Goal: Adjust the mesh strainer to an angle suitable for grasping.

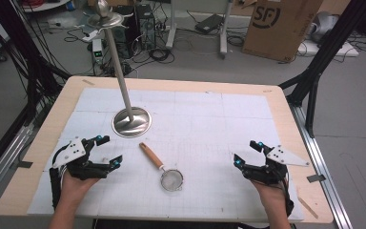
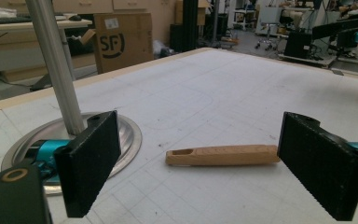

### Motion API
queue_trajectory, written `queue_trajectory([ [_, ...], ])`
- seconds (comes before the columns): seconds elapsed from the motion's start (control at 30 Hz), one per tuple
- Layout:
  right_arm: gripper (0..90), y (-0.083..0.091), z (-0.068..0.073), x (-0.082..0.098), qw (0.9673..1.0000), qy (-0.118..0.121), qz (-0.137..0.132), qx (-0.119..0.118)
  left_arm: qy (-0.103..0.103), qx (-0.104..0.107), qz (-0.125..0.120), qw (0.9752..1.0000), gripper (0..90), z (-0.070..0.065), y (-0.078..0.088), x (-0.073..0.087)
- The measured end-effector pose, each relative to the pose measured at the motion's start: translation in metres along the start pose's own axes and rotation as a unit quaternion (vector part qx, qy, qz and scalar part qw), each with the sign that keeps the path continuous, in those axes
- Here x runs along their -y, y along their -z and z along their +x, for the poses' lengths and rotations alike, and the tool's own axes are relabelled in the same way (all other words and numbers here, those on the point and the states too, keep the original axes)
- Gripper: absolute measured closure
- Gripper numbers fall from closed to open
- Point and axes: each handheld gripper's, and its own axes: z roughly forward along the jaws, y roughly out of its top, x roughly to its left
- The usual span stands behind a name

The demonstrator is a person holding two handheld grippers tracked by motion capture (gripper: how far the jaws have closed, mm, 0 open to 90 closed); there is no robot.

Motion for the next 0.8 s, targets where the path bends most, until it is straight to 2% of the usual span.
queue_trajectory([
  [0.23,17.3,0.001,0.0,0.001,1.0,0.0,0.007,0.003,-0.001,0.001,0.012,0.9999,13.9,-0.001,-0.001,0.001],
  [0.5,17.3,0.0,0.002,0.002,0.9999,0.002,0.01,0.005,-0.001,0.017,0.014,0.9998,16.7,-0.005,-0.005,0.001],
  [0.57,17.3,-0.002,0.003,0.001,0.9998,0.007,0.017,0.007,-0.009,0.021,0.031,0.9993,19.8,-0.005,-0.008,0.0],
  [0.63,17.3,-0.001,0.003,0.001,0.9997,0.014,0.018,0.01,-0.015,0.027,0.038,0.9988,22.8,-0.006,-0.011,0.0],
  [0.8,17.4,0.002,0.001,0.001,0.9998,0.009,0.014,0.013,-0.018,0.032,0.05,0.998,26.4,-0.008,-0.019,-0.001],
])
